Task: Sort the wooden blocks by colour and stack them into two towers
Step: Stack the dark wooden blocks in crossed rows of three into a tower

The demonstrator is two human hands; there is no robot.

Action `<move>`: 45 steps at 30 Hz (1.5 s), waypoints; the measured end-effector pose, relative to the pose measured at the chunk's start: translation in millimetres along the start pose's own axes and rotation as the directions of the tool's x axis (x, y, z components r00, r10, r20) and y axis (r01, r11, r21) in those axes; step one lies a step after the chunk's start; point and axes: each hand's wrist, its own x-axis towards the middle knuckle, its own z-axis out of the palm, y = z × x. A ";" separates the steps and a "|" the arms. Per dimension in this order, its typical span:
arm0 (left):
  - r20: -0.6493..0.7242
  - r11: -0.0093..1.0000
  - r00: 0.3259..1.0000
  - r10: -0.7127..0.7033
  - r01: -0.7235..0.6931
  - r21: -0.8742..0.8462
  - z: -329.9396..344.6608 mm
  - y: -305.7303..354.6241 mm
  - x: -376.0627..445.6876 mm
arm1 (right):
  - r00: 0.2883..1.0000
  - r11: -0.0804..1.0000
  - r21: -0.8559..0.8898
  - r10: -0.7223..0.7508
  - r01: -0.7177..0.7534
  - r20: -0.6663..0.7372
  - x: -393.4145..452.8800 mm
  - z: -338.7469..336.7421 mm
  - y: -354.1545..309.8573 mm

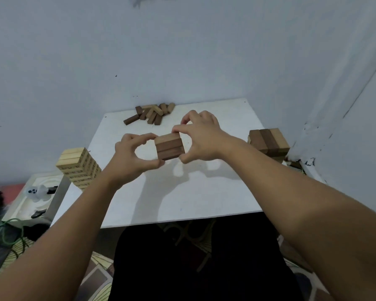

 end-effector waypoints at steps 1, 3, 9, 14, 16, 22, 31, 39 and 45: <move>-0.005 1.000 1.000 0.014 -0.014 -0.010 -1.4 7.6 1.0 | 1.000 1.000 -0.013 0.001 -0.002 -0.011 -2.4 -9.4 1.4; -0.012 0.998 0.998 0.055 -0.055 -0.018 -0.3 25.2 3.7 | 0.999 0.999 -0.031 0.018 -0.019 -0.026 -9.1 -27.8 6.7; 0.046 0.985 0.985 0.165 -0.161 -0.068 27.8 84.6 19.2 | 0.988 0.988 0.038 0.151 -0.152 0.007 -53.3 -77.6 45.0; 0.137 0.973 0.965 0.223 -0.212 -0.085 69.3 125.2 31.4 | 0.960 0.958 0.068 0.276 -0.279 0.050 -92.7 -93.9 86.9; 0.157 0.972 0.960 0.232 -0.224 -0.068 84.2 136.3 34.7 | 0.949 0.945 0.094 0.310 -0.314 0.057 -106.7 -96.9 100.2; 0.209 0.974 0.951 0.227 -0.226 -0.032 108.2 154.0 39.5 | 0.929 0.907 0.202 0.358 -0.370 0.097 -133.7 -100.0 127.8; 0.241 0.983 0.953 0.182 -0.174 -0.050 115.7 161.5 37.3 | 0.920 0.878 0.276 0.364 -0.391 0.142 -135.9 -94.2 142.6; 0.256 0.988 0.956 0.145 -0.128 -0.081 122.3 161.6 35.3 | 0.915 0.873 0.276 0.372 -0.402 0.156 -137.7 -93.1 145.4; 0.278 0.989 0.952 0.131 -0.105 -0.106 125.4 159.7 34.0 | 0.911 0.862 0.297 0.374 -0.411 0.174 -137.6 -88.6 147.1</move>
